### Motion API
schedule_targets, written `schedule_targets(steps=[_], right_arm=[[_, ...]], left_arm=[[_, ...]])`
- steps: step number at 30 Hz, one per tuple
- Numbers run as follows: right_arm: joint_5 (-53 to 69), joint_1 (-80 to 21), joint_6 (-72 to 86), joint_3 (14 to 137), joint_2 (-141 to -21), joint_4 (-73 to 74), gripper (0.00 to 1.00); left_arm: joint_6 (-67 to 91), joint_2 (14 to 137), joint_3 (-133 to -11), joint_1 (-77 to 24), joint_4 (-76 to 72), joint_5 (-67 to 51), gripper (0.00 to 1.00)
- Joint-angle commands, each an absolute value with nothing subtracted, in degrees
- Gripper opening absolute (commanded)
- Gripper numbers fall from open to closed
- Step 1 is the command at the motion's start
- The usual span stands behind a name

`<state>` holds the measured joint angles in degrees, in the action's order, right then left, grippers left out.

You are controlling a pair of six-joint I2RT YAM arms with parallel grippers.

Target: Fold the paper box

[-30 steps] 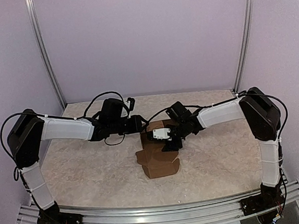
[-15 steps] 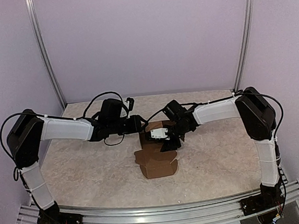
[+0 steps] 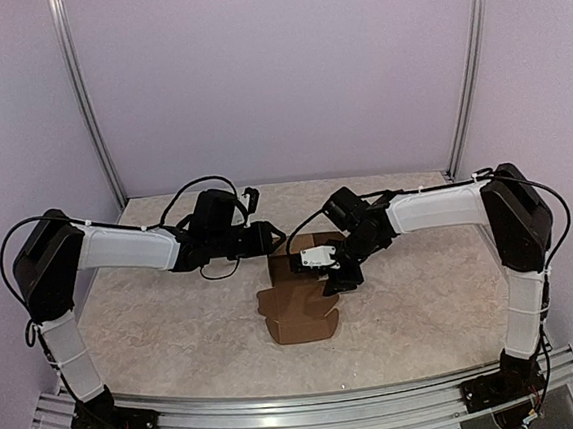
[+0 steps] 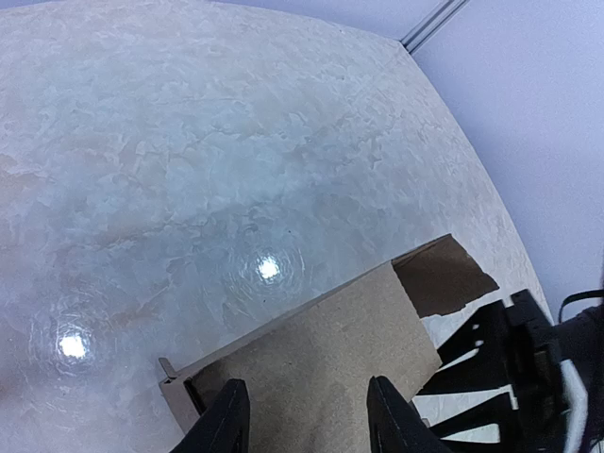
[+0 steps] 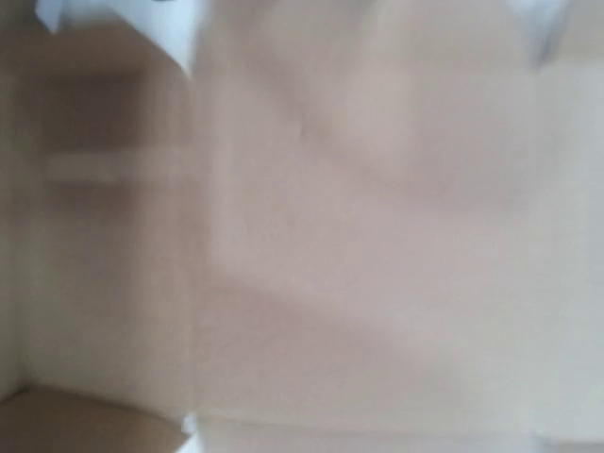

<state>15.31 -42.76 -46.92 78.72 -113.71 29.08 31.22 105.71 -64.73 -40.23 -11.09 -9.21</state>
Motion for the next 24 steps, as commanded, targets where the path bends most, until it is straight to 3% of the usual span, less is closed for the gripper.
schedule_targets(steps=[1,8,14,18,24], right_arm=[[16.18,-42.45,-48.45,77.99,-101.39,37.72,0.56],[23.99,-31.81,-49.19,77.77,-94.96,39.59,0.54],[21.27,-20.52,-40.07,77.13,-101.51,24.41,0.47],[16.56,-20.24,-38.48,77.16,-106.91,18.88,0.47],[19.94,-25.24,-39.29,76.34,-109.09,18.98,0.49]], left_arm=[[30.35,105.18,-63.95,-40.52,-6.78,-9.89,0.42],[30.32,105.21,-64.16,-40.5,-7.22,-10.29,0.42],[30.08,105.03,-64.59,-40.77,-6.71,-10.23,0.42],[30.15,105.1,-65.14,-41.02,-6.35,-10.28,0.41],[30.3,105.05,-65.98,-41.69,-6.29,-9.71,0.42]])
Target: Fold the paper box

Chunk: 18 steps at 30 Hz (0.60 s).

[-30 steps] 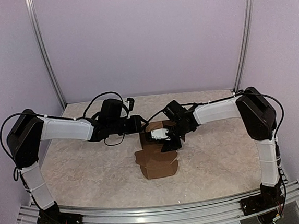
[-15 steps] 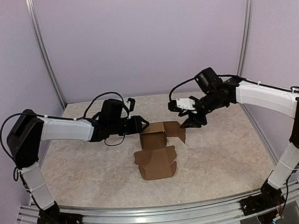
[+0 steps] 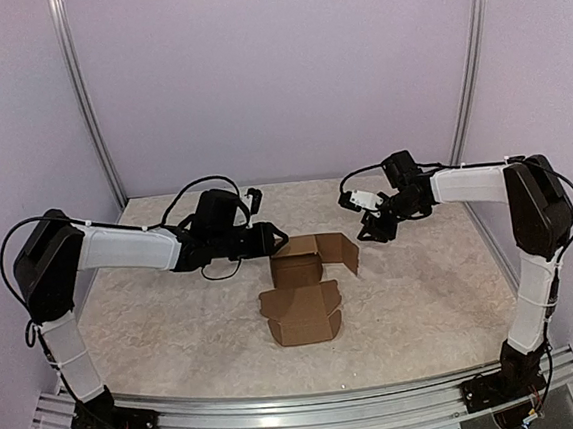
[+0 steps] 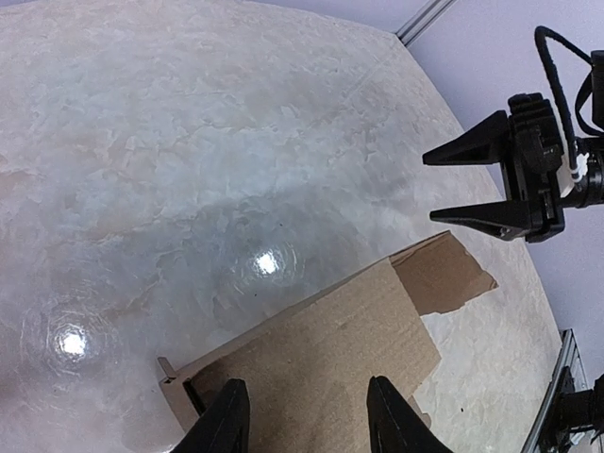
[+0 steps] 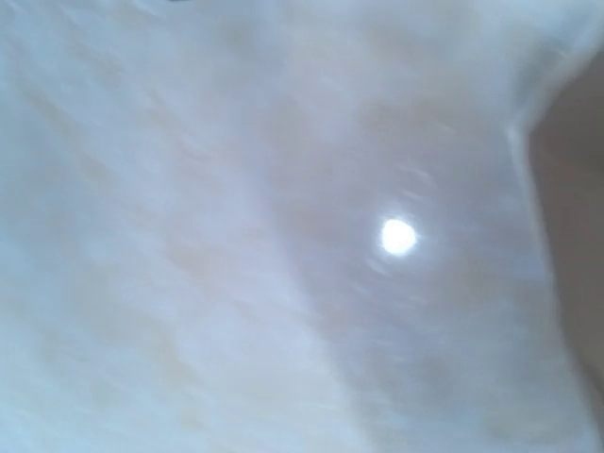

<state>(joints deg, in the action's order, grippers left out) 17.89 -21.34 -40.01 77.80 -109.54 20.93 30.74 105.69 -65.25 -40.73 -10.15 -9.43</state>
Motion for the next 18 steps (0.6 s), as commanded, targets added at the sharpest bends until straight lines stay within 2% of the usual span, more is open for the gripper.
schedule_targets(steps=[1,9,18], right_arm=[[20.62,-26.34,-39.69,75.76,-108.59,18.94,0.5],[22.89,-32.22,-41.09,71.97,-105.31,20.19,0.51],[26.55,-33.49,-35.65,73.35,-106.74,19.21,0.57]], left_arm=[[30.39,104.99,-65.96,-41.78,-6.25,-9.59,0.42],[30.66,105.42,-65.92,-42.35,-6.67,-9.46,0.42],[30.7,106.0,-65.84,-42.8,-7.38,-10.11,0.41]])
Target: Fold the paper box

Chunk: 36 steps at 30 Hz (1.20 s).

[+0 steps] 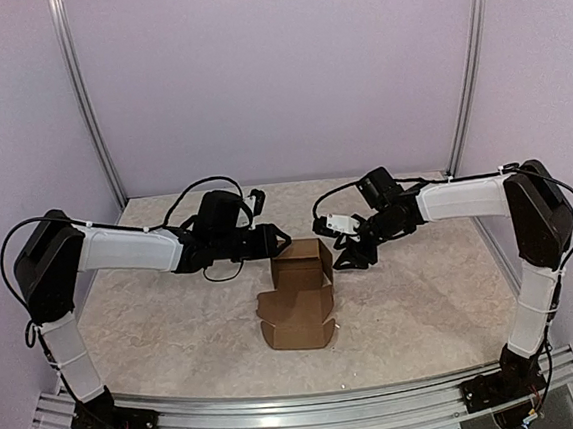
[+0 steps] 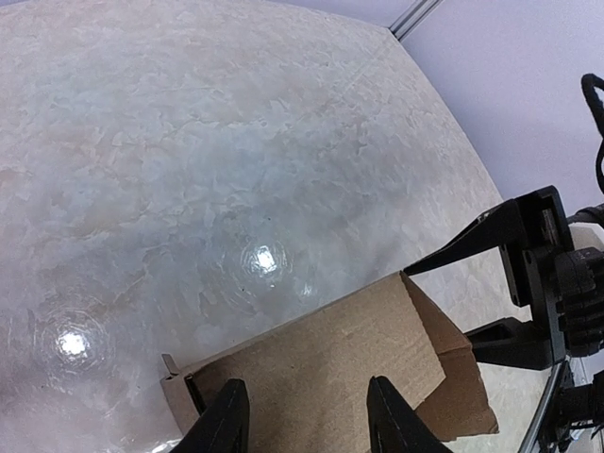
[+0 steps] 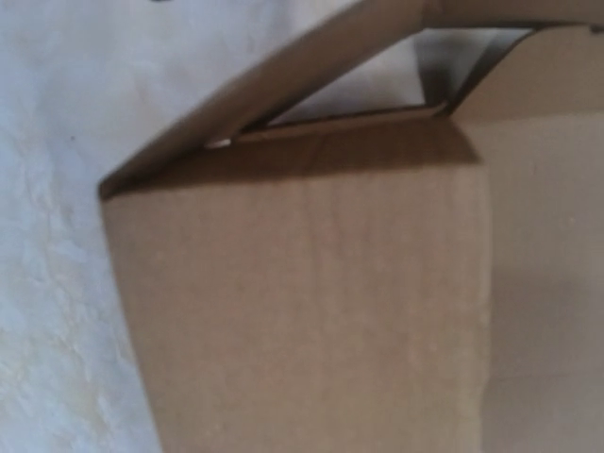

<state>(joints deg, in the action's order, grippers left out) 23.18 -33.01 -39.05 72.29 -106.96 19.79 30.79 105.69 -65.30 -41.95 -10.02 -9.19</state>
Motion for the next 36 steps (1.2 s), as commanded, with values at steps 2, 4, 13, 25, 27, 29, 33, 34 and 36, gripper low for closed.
schedule_targets(steps=[2,4,13,25,27,29,33,34,36], right_arm=[[27.83,-33.49,-35.34,74.94,-107.46,20.43,0.57],[28.74,-33.21,-36.12,76.66,-108.38,22.18,0.57],[34.29,-26.21,-41.26,88.17,-115.56,36.59,0.59],[35.53,-25.78,-42.0,75.2,-109.8,33.06,0.62],[35.99,-26.18,-41.48,73.4,-108.71,31.96,0.63],[35.88,-26.99,-40.5,71.57,-107.75,30.46,0.63],[35.97,-29.0,-38.39,67.41,-105.16,27.24,0.64],[35.6,-29.66,-37.72,66.41,-104.64,26.15,0.64],[35.26,-30.82,-36.64,64.86,-103.92,24.56,0.64]], left_arm=[[30.46,105.93,-65.83,-42.78,-7.39,-10.21,0.42],[30.18,105.71,-65.75,-42.8,-7.32,-10.3,0.42],[27.12,103.21,-64.54,-42.81,-7.62,-10.41,0.41],[11.97,88.07,-56.12,-56.06,-4.15,-4.11,0.33],[10.21,91.04,-55.62,-58.26,-2.4,-3.75,0.3],[8.12,95.01,-55.86,-60.52,-1.13,-1.95,0.27],[5.56,101.23,-57.95,-62.63,-0.18,2.46,0.24],[5.32,102.3,-58.38,-62.67,-0.18,2.71,0.24],[5.04,104.95,-59.02,-62.76,-0.53,2.56,0.23]])
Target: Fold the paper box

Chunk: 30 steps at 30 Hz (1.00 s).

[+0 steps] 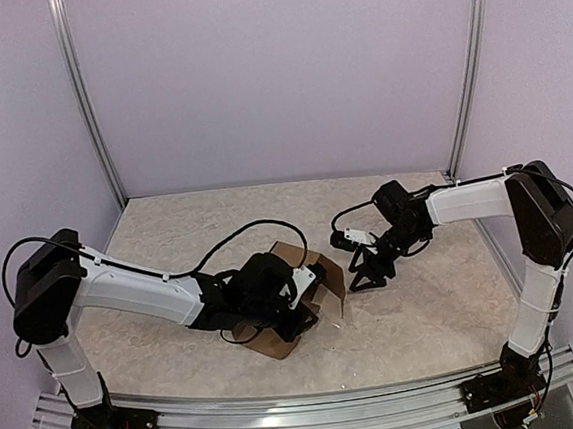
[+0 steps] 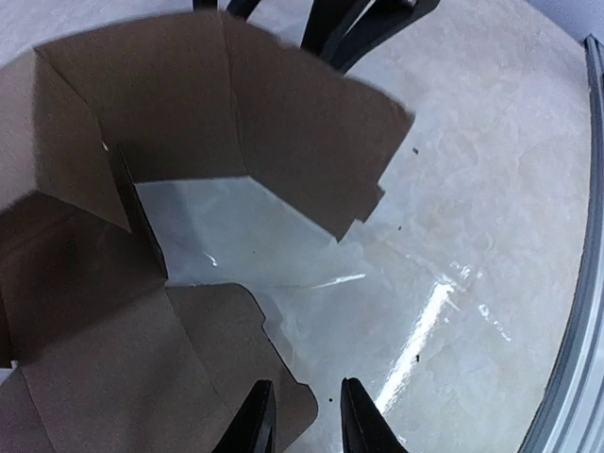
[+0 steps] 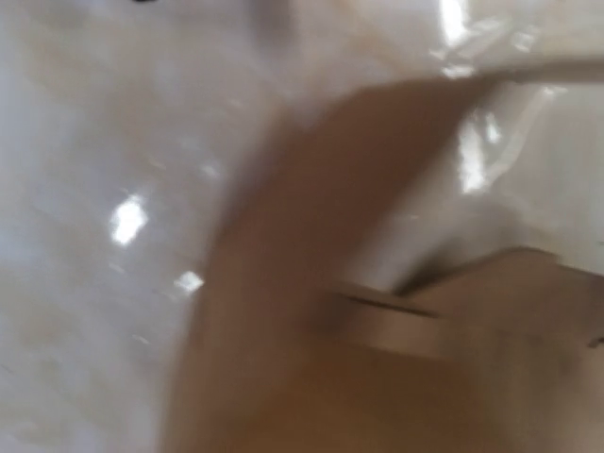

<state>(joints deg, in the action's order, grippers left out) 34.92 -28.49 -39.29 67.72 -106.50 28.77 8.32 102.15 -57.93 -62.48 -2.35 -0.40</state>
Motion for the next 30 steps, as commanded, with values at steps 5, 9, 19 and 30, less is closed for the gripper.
schedule_targets(steps=[5,9,19,30], right_arm=[[34.95,-33.26,-35.41,64.57,-104.64,23.63,0.67],[35.74,-34.94,-33.68,64.88,-104.97,22.19,0.67],[33.19,-35.95,-23.4,65.17,-105.85,9.72,0.64],[34.49,-38.91,-21.09,67.4,-108.71,6.27,0.67]], left_arm=[[4.64,109.46,-60.38,-62.85,-0.25,3.07,0.2],[4.78,111.22,-59.77,-62.94,-0.99,3.25,0.19],[5.88,111.6,-56.83,-61.6,-5.8,0.41,0.17],[4.07,110.74,-56.35,-60.27,-8.33,-3.23,0.17]])
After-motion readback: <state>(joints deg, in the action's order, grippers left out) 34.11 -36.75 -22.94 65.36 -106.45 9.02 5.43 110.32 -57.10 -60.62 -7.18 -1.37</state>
